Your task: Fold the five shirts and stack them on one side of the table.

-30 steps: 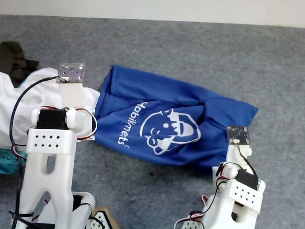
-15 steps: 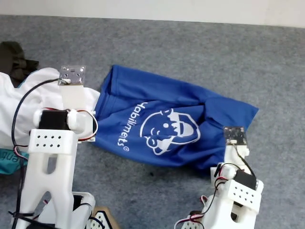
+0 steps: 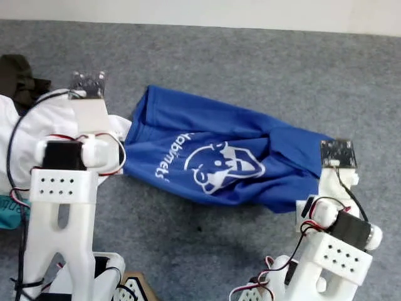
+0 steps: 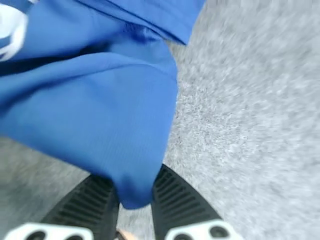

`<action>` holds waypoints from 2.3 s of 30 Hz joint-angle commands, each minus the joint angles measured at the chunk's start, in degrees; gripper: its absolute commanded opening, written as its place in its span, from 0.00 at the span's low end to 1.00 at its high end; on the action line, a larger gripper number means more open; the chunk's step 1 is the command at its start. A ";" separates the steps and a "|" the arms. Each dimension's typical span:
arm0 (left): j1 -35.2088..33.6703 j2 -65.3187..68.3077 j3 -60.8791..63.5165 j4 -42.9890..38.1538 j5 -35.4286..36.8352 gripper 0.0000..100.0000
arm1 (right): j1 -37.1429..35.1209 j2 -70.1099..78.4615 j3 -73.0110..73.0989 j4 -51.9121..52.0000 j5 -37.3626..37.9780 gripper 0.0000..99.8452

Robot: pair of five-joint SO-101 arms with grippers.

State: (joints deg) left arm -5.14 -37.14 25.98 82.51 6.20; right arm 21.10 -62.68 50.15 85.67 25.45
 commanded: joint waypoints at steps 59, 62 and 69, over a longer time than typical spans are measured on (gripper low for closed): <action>-5.49 -0.66 4.26 -65.41 16.44 0.01 | -6.55 36.70 -34.07 -60.53 -16.97 0.01; -5.41 -0.66 5.14 -68.40 16.53 0.01 | -6.29 39.43 -34.07 -65.80 -16.97 0.01; -4.53 -0.66 1.01 -69.54 16.53 0.01 | -4.00 41.45 -44.44 -65.71 -17.32 0.01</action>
State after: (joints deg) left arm -9.71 -37.05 31.25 13.76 22.46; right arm 14.59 -20.57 13.41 18.95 9.01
